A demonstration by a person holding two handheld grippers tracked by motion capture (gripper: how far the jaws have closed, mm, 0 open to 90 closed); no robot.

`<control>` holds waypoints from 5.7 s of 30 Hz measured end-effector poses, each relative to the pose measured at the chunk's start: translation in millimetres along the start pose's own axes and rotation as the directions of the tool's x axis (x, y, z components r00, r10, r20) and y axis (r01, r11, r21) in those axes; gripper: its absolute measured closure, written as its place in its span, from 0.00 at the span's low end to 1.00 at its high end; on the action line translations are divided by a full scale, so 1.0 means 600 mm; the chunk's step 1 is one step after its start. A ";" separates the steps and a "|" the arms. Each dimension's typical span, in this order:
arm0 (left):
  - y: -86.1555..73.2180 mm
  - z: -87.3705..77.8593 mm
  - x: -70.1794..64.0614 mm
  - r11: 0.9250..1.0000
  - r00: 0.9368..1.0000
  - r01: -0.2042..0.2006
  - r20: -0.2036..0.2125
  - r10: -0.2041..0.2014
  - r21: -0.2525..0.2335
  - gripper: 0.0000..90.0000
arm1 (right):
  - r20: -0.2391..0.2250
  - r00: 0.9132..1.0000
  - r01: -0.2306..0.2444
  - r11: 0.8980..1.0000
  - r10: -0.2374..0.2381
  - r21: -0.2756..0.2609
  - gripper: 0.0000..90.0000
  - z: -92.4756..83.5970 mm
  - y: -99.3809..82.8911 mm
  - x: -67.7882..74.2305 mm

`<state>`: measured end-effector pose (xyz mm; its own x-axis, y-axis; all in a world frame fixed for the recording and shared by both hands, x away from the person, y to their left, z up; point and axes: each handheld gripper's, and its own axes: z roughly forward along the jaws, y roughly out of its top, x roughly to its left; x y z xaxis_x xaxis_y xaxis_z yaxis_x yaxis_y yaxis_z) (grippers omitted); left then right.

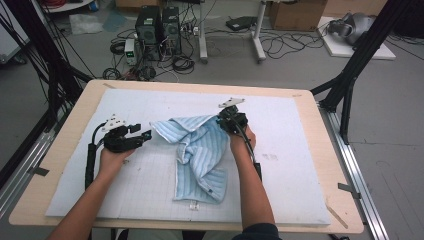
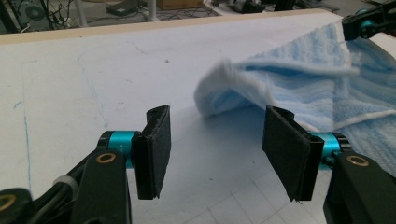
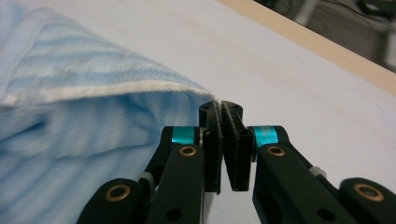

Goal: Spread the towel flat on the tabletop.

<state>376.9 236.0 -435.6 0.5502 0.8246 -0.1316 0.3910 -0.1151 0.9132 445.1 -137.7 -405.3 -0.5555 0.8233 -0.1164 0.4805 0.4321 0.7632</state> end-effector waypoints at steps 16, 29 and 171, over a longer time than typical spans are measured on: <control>-0.001 0.013 -0.030 0.999 0.994 -0.022 0.110 0.019 0.025 0.50 | 0.156 0.977 -0.154 0.987 0.146 0.041 0.68 -0.016 -0.049 -0.060; -0.001 0.040 -0.111 0.994 0.962 -0.086 0.267 0.063 0.074 0.42 | 0.011 0.992 -0.127 0.989 0.128 -0.069 0.48 -0.121 -0.142 -0.031; -0.018 0.027 -0.075 0.990 0.997 -0.066 0.048 0.061 0.121 0.57 | 0.099 0.991 -0.091 0.996 0.093 -0.016 0.73 -0.089 -0.112 -0.026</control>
<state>360.1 191.4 -445.9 0.6078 0.7884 -0.0946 0.4401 -0.2353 0.8666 385.6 -199.4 -420.6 -0.4389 0.8921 -0.1075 0.5183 0.3491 0.7807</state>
